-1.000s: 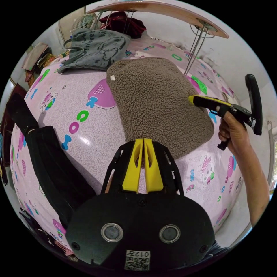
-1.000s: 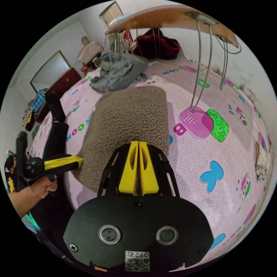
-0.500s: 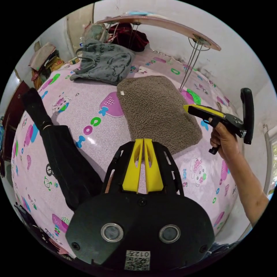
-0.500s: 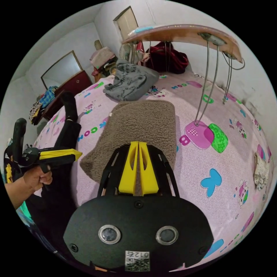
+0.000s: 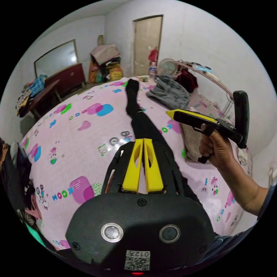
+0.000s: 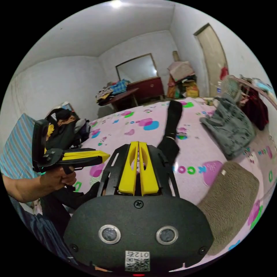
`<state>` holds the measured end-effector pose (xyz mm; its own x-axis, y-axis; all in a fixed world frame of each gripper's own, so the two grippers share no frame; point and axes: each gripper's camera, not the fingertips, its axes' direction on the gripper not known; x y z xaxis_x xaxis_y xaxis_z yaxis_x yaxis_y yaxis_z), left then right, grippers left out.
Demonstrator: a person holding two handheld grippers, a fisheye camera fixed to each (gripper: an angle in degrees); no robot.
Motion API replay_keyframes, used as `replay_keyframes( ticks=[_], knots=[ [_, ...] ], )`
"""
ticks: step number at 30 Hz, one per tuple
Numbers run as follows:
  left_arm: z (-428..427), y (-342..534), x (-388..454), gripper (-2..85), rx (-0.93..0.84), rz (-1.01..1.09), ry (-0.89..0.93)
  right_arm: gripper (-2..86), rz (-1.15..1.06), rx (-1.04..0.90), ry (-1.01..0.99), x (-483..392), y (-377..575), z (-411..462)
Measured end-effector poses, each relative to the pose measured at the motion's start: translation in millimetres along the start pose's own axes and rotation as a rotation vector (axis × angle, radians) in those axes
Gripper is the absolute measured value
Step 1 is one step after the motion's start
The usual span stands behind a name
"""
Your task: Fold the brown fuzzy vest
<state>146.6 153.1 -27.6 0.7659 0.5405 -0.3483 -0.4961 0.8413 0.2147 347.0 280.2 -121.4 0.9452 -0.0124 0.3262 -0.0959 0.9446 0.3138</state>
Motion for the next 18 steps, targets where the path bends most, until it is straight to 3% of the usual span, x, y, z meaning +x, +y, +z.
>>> replay_keyframes(
  ticks=[10,18],
  knots=[
    [-120.4,141.1,-229.8,-0.2,0.049,-0.329,-0.203,-1.0,-0.199,-0.146,-0.279,-218.6,-54.0,206.5],
    [-241.9,279.8,-413.6,0.4,0.081,-0.623,-0.514,-1.0,-0.347,-0.212,-0.509,-415.0,-88.7,352.5]
  ],
)
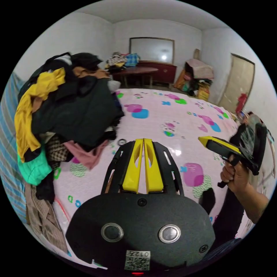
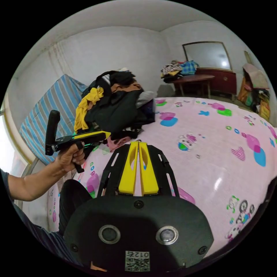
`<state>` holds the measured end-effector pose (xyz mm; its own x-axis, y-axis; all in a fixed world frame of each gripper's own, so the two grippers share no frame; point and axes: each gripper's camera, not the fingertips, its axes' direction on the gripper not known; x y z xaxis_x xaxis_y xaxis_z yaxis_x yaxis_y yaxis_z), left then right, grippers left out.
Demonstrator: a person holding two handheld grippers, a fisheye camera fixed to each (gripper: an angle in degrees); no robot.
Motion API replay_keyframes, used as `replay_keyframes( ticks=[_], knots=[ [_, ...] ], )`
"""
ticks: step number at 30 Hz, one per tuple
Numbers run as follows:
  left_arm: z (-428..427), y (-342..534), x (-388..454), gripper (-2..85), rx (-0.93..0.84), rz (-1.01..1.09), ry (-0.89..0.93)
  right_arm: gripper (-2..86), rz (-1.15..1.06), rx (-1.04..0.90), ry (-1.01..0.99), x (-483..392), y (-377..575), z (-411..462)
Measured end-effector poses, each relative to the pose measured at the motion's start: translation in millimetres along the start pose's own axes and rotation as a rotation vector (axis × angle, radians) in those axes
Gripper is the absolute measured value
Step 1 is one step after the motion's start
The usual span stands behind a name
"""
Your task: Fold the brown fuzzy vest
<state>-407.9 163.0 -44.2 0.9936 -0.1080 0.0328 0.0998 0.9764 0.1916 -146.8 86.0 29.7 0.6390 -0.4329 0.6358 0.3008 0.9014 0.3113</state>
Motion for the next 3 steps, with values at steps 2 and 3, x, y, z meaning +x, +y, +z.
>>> replay_keyframes(
  ticks=[2,3],
  knots=[
    [-5.7,3.6,-74.5,1.4,0.01,-0.093,-0.112,-1.0,-0.065,-0.027,-0.033,-25.8,-28.1,45.9],
    [-9.0,5.3,-109.5,2.7,0.012,-0.141,-0.188,-1.0,-0.107,-0.041,-0.052,-43.1,-45.0,74.5]
  ],
)
